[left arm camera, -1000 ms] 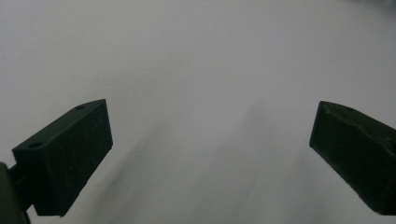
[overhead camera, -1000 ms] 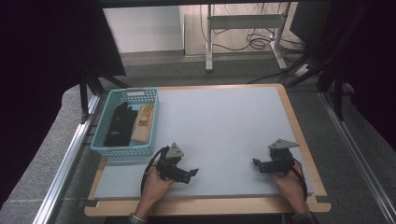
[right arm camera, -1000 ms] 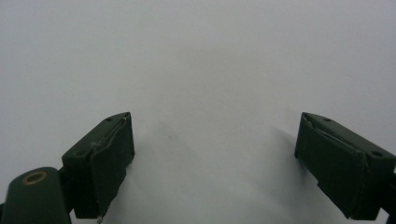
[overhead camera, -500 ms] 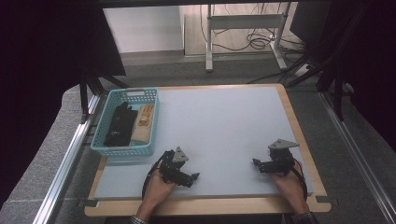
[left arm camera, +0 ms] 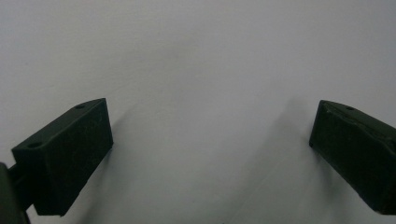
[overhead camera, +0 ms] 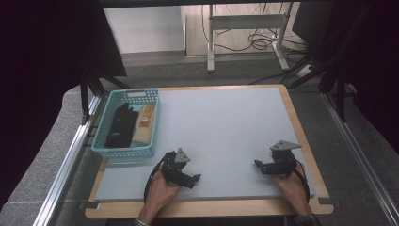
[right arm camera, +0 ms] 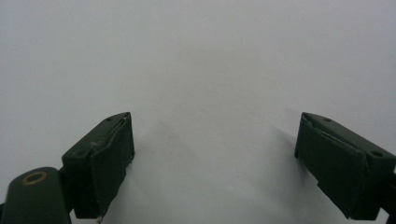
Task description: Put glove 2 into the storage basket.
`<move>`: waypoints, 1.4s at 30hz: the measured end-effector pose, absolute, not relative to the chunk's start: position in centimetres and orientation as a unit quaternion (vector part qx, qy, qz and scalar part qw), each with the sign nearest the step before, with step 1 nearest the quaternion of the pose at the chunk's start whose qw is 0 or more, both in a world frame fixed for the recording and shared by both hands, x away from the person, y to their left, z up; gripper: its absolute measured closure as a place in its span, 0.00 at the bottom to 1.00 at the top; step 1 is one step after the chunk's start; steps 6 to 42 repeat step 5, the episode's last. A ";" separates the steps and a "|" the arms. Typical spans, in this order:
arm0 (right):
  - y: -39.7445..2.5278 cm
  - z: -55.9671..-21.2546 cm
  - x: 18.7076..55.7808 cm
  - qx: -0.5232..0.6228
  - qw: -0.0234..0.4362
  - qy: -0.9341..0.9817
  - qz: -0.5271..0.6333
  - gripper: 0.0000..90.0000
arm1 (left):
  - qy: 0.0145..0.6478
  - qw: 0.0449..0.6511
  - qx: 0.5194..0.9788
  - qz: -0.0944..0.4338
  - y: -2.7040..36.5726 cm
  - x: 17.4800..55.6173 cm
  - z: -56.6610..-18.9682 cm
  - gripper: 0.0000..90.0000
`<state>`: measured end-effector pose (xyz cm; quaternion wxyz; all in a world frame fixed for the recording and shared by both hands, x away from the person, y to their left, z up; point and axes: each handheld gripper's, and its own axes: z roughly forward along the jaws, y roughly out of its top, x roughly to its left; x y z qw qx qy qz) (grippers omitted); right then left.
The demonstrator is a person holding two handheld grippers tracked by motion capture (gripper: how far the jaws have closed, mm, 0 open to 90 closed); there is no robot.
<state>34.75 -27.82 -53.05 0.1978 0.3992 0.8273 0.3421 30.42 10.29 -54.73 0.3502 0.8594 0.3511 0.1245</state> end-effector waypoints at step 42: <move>-27.8 -53.1 34.7 0.399 0.197 0.828 0.342 0.13 | 0.355 0.350 0.858 0.125 10.2 30.4 -54.7 0.00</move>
